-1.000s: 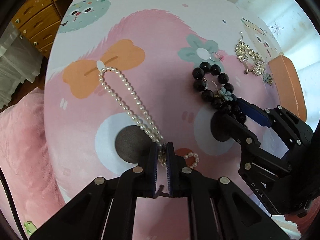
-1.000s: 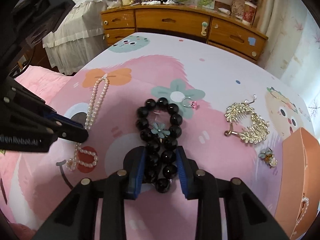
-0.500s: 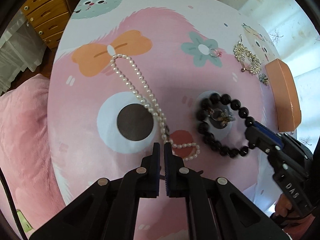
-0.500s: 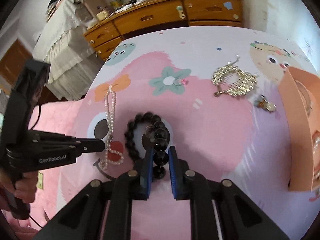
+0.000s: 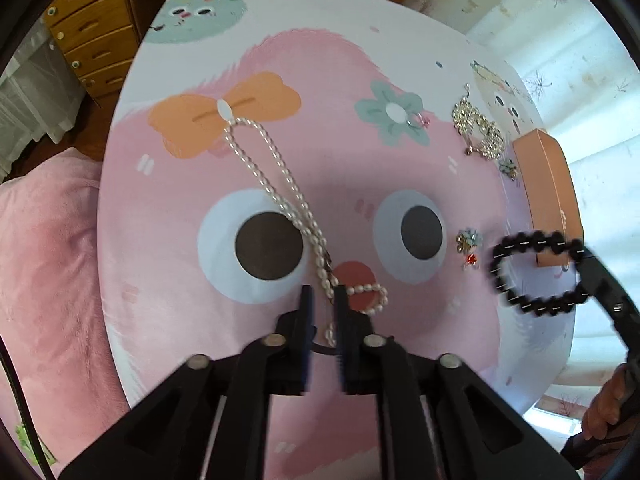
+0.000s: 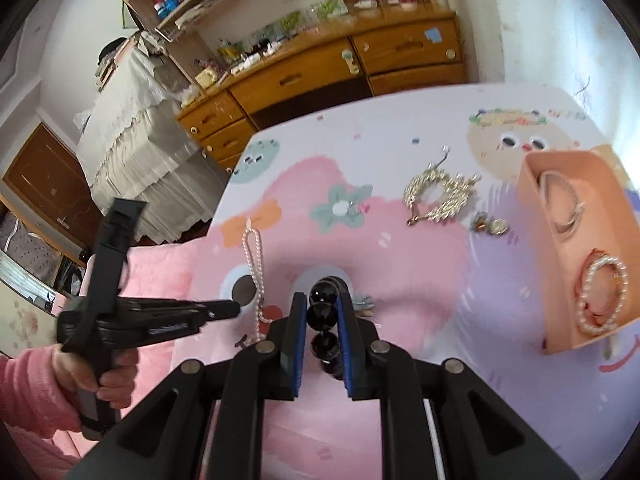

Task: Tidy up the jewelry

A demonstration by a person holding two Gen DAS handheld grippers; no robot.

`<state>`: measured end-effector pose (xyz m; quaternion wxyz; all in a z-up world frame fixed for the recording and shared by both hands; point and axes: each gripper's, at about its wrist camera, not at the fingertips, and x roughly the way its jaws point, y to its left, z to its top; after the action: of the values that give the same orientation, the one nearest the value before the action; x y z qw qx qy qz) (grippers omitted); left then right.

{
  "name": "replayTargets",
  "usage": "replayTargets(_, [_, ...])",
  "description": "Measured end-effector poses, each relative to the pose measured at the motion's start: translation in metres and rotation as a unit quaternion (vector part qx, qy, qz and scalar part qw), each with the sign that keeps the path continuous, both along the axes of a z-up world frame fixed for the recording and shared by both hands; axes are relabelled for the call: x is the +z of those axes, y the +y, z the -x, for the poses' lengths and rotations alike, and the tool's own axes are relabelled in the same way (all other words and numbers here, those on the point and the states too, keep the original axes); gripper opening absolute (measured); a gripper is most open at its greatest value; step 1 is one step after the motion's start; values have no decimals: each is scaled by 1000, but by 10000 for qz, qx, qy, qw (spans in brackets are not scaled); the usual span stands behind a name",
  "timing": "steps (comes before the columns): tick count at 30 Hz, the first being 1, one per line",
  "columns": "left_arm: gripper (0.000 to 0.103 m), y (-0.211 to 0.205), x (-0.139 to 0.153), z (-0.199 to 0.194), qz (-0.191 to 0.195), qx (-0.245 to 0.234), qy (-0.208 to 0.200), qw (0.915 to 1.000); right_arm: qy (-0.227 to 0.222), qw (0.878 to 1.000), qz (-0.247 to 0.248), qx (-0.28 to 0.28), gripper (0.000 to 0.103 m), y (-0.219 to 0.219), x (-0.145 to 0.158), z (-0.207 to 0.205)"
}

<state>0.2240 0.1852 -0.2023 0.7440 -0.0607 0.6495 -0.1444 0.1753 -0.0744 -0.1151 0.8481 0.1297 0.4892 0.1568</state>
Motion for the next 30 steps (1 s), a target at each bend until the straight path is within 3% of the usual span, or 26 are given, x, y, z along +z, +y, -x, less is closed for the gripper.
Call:
replayTargets(2, [65, -2, 2, 4, -139, -237, -131, 9995, -86, 9999, 36, -90, 14, -8, 11, 7])
replayTargets(3, [67, -4, 6, 7, -205, -410, -311, 9985, -126, 9998, 62, -138, 14, -11, 16, 10])
replayTargets(4, [67, -8, 8, 10, -267, -587, -476, 9968, -171, 9996, 99, -211, 14, -17, 22, 15])
replayTargets(7, [72, -20, 13, 26, -681, -1523, -997, 9809, -206, 9990, 175, -345, 14, -29, 30, 21])
replayTargets(11, [72, -27, 9, 37, -889, -2234, -1373, 9609, -244, 9978, 378, -481, 14, -44, 39, 32])
replayTargets(14, [72, -27, 8, 37, -901, -2447, -1690, 9505, -233, 9968, 522, -560, 14, -51, 42, 38])
replayTargets(22, [72, -33, -10, 13, -1136, -3026, -1964, 9257, -93, 9955, 643, -687, 14, -61, 45, 50])
replayTargets(26, [74, -32, -12, -3, -1074, -3147, -2111, 9192, -21, 9954, 783, -544, 14, -53, 44, 51])
replayTargets(30, [77, -29, -17, -25, -1074, -3121, -2070, 9210, 62, 9954, 839, -465, 14, -49, 42, 49])
